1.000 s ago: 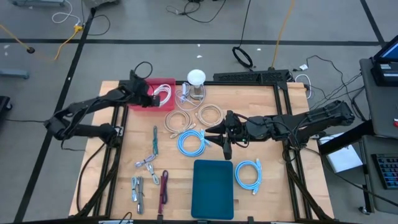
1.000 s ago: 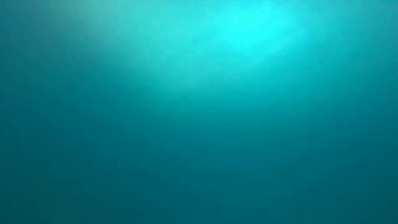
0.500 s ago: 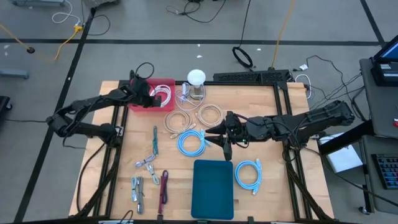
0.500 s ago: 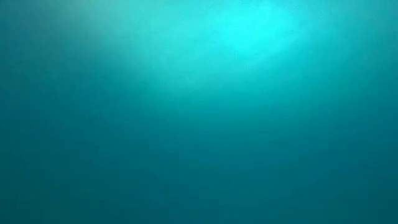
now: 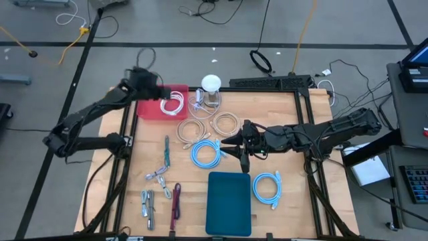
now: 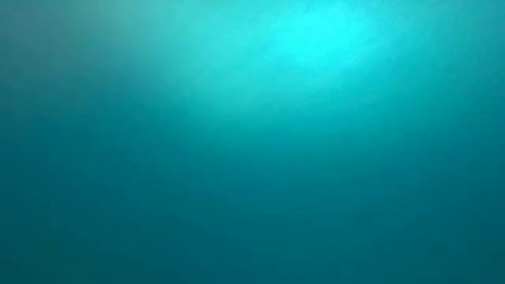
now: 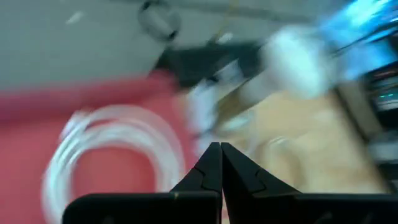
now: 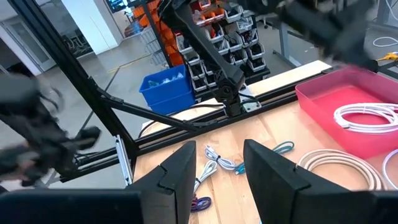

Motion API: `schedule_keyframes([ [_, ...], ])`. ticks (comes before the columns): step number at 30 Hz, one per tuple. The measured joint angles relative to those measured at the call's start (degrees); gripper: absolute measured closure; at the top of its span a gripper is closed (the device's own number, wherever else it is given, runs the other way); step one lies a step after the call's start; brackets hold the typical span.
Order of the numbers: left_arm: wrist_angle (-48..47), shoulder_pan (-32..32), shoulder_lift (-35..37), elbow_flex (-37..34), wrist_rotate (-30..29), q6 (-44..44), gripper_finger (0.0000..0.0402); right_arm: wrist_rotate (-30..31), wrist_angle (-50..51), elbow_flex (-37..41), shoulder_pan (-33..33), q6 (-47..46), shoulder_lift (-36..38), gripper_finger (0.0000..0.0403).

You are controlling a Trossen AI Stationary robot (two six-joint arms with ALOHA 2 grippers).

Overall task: Pick & Place USB Port
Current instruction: Put the blue USB cable into the blue bin

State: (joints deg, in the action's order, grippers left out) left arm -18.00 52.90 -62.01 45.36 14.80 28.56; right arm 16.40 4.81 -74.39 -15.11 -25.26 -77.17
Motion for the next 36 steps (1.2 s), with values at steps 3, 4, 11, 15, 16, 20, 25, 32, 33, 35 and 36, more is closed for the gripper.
schedule_keyframes([
  [3,-1.9,-0.6,2.8,4.2,8.6,0.0,0.0401,0.0,0.0,0.0,0.0,0.3,0.0,0.0273],
  [4,-3.5,-1.3,3.7,5.4,11.9,0.0,0.0401,0.0,0.0,0.0,0.0,0.4,0.0,0.0273],
  [11,-31.1,-13.4,11.7,8.4,15.4,-4.5,0.0401,0.0,0.0,0.0,0.0,1.3,0.0,0.0273],
  [15,-47.3,-24.5,16.1,8.4,7.4,0.3,0.0400,0.0,0.0,0.0,0.0,2.0,0.0,0.0273],
  [16,-50.0,-27.6,17.1,8.4,5.3,3.3,0.0400,0.0,0.0,0.0,0.0,2.0,0.0,0.0273],
  [20,-51.9,-39.5,21.0,8.4,-0.7,16.0,0.0395,0.0,0.1,0.0,0.0,2.1,0.0,0.0273],
  [25,-50.3,-53.2,21.3,7.4,-10.4,31.5,0.0374,-0.2,1.6,0.0,0.0,1.4,0.0,0.0273],
  [32,-29.6,-65.7,12.2,-6.5,-14.3,46.8,0.0297,-0.2,4.9,0.0,0.0,-1.0,0.0,0.0273],
  [33,-27.4,-66.3,10.2,-8.1,-14.3,48.2,0.0284,-0.2,5.0,0.0,0.0,-1.0,0.0,0.0273],
  [35,-26.0,-67.0,6.5,-9.9,-14.6,49.9,0.0261,-0.2,4.9,0.0,0.0,-1.1,0.0,0.0273],
  [36,-26.2,-67.0,4.7,-10.3,-15.2,50.1,0.0252,-0.2,4.9,0.0,0.0,-1.1,0.0,0.0273],
])
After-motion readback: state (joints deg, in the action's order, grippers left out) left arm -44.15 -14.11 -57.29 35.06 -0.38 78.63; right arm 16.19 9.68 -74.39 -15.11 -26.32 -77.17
